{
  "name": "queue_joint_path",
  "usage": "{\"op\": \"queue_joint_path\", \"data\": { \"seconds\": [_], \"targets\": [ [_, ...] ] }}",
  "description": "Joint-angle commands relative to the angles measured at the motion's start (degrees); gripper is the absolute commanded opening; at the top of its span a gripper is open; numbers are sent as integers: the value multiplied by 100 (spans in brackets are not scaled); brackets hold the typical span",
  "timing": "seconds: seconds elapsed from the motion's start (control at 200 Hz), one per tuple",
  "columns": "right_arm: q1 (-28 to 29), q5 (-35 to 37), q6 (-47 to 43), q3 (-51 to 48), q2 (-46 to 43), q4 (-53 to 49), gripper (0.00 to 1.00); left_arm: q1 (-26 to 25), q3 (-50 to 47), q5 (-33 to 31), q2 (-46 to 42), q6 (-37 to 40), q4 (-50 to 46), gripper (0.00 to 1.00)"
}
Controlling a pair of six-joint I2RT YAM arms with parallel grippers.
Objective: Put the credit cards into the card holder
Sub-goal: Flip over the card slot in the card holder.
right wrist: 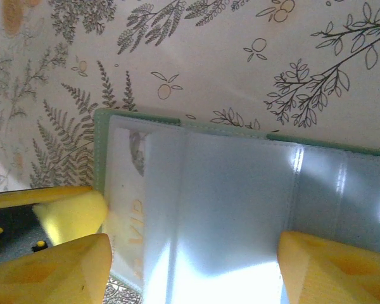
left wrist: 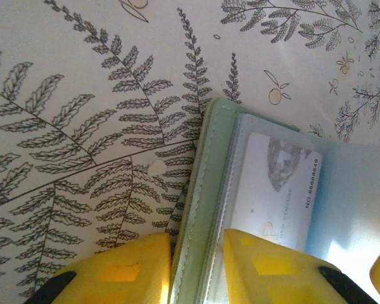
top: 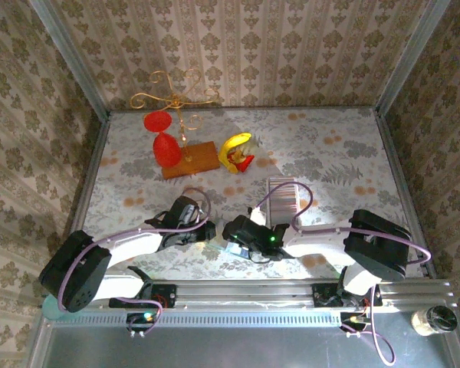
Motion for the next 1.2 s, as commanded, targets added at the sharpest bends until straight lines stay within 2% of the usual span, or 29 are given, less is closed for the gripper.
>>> {"op": "queue_joint_path", "data": {
  "seconds": [0.0,0.395,0.63,0.96,1.195],
  "targets": [
    [-31,85,127,-113,-222,298,71,-166,-124,87,5,-142,-4,28],
    [-5,119,22,-17,-360,80,71,-286,-248,-93,-272,-347,-66,27],
    [30,1,-173,230,-178,409,71,-426,-432,-150,-525,-620,-49,25],
    [31,-299,-200,544,583,956,72,-435,-586,-1089,-2047,-740,-1317,32],
    [-49,-669,-184,658,1102,1407,73,-426,-652,-1567,-3121,-896,-2214,30]
  ]
}}
